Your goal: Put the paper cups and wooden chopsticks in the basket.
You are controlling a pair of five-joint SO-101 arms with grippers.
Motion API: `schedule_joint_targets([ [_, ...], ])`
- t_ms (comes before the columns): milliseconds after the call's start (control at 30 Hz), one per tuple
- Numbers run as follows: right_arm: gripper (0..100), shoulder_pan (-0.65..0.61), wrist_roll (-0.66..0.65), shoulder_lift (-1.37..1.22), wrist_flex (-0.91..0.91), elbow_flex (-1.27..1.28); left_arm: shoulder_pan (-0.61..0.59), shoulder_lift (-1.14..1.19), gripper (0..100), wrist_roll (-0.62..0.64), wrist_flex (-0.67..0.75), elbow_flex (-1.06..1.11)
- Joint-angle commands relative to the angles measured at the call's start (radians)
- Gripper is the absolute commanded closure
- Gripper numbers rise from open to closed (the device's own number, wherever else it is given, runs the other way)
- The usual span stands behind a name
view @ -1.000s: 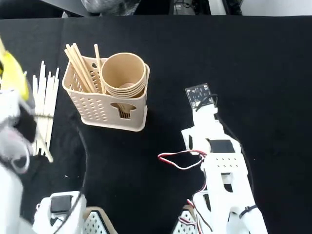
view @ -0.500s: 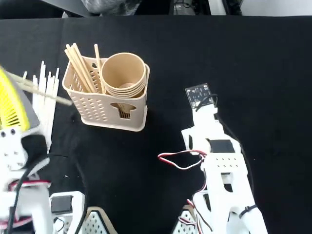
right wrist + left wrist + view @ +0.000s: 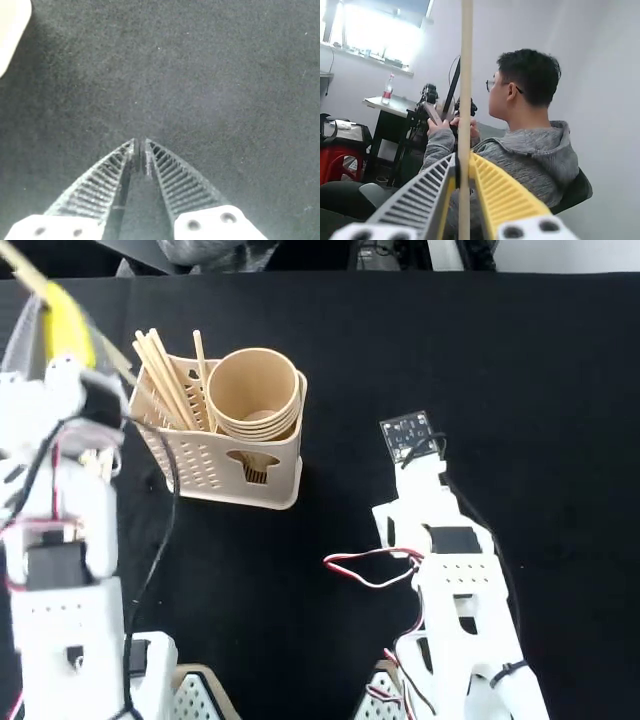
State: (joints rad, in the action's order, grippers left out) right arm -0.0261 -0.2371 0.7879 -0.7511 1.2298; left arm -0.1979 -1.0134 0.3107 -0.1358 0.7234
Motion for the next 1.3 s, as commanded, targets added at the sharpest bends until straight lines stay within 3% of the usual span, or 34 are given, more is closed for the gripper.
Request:
schedule_joint_targets([
  [0,97.0,0.015,-0.009,0.005,0.012,-0.005,0.001,0.081,97,0.008,0.018,-0.116],
  [433,97.0,0.015,-0.009,0.005,0.012,-0.005,0.012,0.172,97,0.052,0.017,-0.071],
  [833,97.0,0.018,-0.009,0.005,0.012,-0.007,0.107,0.333,97,0.049,0.018,0.002],
  [1100,97.0,0.048,-0.009,0.005,0.014,-0.012,0.15,0.364,97,-0.086,0.014,0.064],
  [1267,97.0,0.048,-0.009,0.005,0.014,-0.012,0.151,0.296,86,-0.081,0.008,0.127],
])
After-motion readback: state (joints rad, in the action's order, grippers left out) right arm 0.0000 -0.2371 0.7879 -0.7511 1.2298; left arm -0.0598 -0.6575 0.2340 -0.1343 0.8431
